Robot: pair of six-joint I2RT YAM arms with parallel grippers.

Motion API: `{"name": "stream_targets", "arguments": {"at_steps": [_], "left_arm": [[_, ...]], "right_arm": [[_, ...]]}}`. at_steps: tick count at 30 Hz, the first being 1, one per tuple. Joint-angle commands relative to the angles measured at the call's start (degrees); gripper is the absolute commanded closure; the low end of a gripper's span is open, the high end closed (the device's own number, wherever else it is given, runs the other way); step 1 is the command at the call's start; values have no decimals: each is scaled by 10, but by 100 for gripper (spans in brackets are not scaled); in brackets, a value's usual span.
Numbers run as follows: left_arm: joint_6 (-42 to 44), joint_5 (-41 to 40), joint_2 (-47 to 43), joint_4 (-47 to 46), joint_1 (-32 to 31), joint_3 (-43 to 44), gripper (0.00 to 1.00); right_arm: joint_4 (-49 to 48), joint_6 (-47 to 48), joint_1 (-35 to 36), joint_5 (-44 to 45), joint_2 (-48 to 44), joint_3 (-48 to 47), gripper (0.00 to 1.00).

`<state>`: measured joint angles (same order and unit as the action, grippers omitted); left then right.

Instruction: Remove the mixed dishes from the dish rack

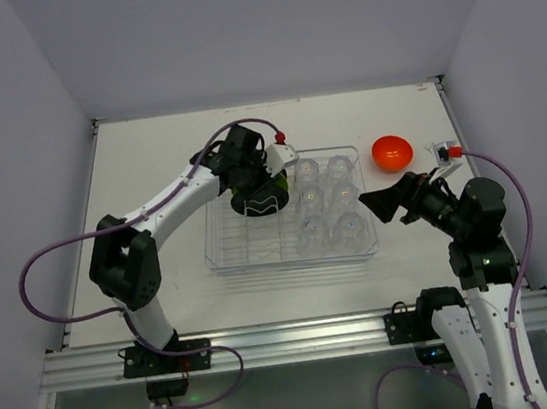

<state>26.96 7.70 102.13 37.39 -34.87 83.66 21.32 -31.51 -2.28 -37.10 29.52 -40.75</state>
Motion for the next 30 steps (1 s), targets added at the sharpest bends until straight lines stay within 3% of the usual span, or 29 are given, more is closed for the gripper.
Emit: {"name": "stream_targets", "arguments": {"at_steps": [1, 14, 20, 30], "left_arm": [[24, -22, -14, -22, 0, -1, 67], [42, -104, -68, -23, -46, 5, 83], [47, -125, -90, -13, -65, 12, 100], [11, -125, -123, 46, -86, 54, 100]], "right_arm": [[-24, -7, 1, -17, -5, 4, 4], [-25, -7, 0, -18, -10, 6, 4], [-22, -6, 1, -18, -10, 4, 4], [-24, -7, 1, -24, -5, -2, 4]]}}
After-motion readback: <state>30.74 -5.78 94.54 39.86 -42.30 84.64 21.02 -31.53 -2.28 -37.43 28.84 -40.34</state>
